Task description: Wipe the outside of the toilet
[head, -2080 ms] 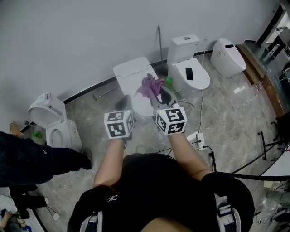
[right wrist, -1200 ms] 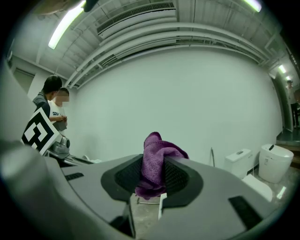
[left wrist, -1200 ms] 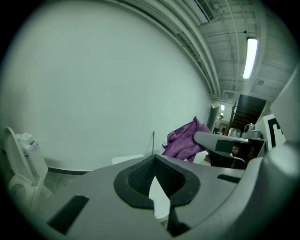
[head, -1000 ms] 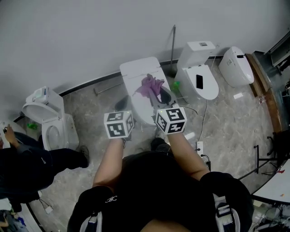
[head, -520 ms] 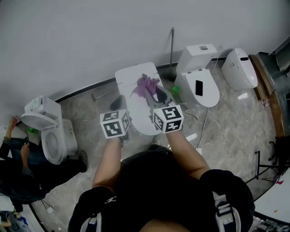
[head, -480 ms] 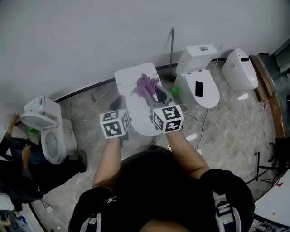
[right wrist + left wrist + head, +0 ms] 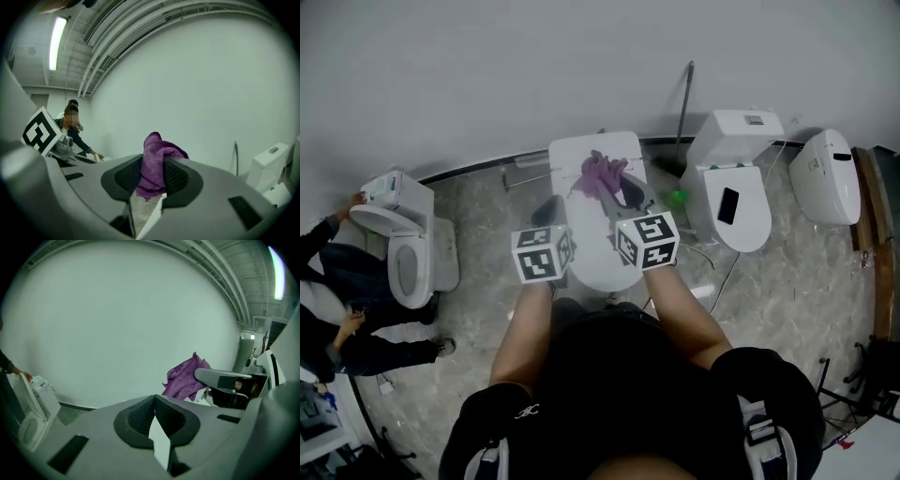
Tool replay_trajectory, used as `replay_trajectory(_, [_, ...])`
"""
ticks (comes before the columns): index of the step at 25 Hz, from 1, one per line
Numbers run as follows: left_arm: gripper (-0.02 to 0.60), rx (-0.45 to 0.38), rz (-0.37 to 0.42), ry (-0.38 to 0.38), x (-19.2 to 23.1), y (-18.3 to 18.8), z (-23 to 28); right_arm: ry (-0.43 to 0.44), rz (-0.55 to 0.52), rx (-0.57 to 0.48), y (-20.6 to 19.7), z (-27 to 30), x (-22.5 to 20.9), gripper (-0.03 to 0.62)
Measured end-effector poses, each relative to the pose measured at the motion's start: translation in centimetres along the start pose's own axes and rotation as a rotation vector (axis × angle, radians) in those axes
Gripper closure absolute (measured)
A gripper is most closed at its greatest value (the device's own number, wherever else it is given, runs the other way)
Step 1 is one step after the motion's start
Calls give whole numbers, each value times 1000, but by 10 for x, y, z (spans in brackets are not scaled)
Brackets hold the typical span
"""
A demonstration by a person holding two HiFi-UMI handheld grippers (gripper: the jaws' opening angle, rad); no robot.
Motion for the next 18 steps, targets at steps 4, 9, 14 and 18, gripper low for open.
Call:
replay_trajectory(4, [572,30,-28,39,14,-10,11,39,-7,25,-10,22,-4,487])
replay_trajectory(9, [572,58,-50,46,43,-16,29,61,-20,62,-22,58,1,487])
replay_trajectory(14, [572,81,-49,12,80,-7,56,43,-17,93,-30,107,5,487])
replay_trajectory(18, [572,102,-65,-22,121,6,89,16,-30,120,-32,160,8,487])
Point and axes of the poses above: the fingertips, and each gripper's own axes: z forward along the fingers, x to its left, y out of its top, the point moved 5 cm from there along -z, backward along the fingers, and after that the axes turned 7 degrees about x, right-handed, at the moved point
